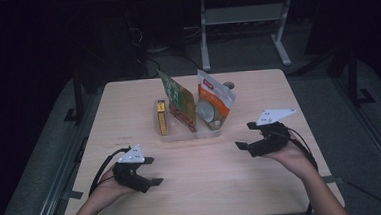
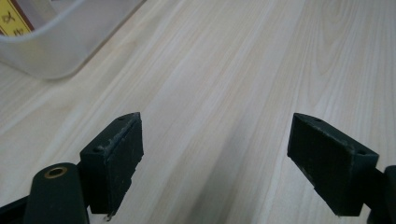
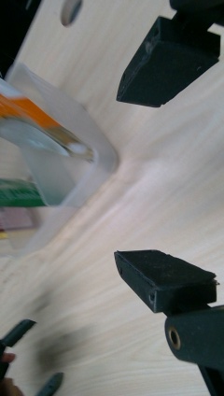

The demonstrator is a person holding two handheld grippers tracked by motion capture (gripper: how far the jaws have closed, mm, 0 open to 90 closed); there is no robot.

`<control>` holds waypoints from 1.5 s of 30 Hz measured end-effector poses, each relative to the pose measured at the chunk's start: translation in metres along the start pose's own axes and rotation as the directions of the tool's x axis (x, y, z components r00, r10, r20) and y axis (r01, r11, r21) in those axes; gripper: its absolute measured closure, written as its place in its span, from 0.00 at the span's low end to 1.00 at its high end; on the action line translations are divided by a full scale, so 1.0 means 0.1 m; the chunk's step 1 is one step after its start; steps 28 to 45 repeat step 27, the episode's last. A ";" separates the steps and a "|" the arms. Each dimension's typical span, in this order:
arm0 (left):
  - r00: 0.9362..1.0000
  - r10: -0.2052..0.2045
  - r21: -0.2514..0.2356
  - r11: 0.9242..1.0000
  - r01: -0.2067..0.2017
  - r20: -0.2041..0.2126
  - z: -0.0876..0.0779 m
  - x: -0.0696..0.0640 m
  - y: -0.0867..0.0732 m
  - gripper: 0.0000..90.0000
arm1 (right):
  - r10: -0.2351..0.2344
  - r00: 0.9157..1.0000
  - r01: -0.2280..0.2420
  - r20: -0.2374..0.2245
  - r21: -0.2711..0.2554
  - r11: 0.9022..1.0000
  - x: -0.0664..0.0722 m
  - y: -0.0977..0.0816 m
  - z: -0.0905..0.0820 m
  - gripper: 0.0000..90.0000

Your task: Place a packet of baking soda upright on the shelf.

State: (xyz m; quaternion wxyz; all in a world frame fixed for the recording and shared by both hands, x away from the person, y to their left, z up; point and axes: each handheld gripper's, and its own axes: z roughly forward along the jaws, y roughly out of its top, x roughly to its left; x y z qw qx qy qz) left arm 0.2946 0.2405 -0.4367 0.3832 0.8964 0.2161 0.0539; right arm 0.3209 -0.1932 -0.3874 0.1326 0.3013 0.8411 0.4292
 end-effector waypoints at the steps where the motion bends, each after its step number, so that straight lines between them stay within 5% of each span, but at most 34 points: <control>1: 1.000 0.004 0.004 1.000 -0.004 -0.003 0.01 0.00 -0.01 0.20 | -0.004 1.000 0.004 0.000 0.003 1.000 0.01 -0.04 0.01 0.21; 13: 1.000 0.021 0.016 1.000 -0.021 -0.009 0.06 -0.04 -0.09 0.20 | 0.020 0.998 -0.018 -0.064 0.034 0.999 0.12 -0.44 0.22 0.21; 22: 0.999 0.030 0.050 0.998 -0.030 -0.010 0.10 -0.02 -0.17 0.20 | -0.084 0.995 0.092 -0.056 0.165 0.982 0.25 -0.51 0.40 0.21; 45: 0.999 0.039 0.058 0.998 -0.039 -0.009 0.10 -0.02 -0.16 0.20 | -0.086 0.994 0.095 -0.064 0.155 0.983 0.24 -0.52 0.39 0.20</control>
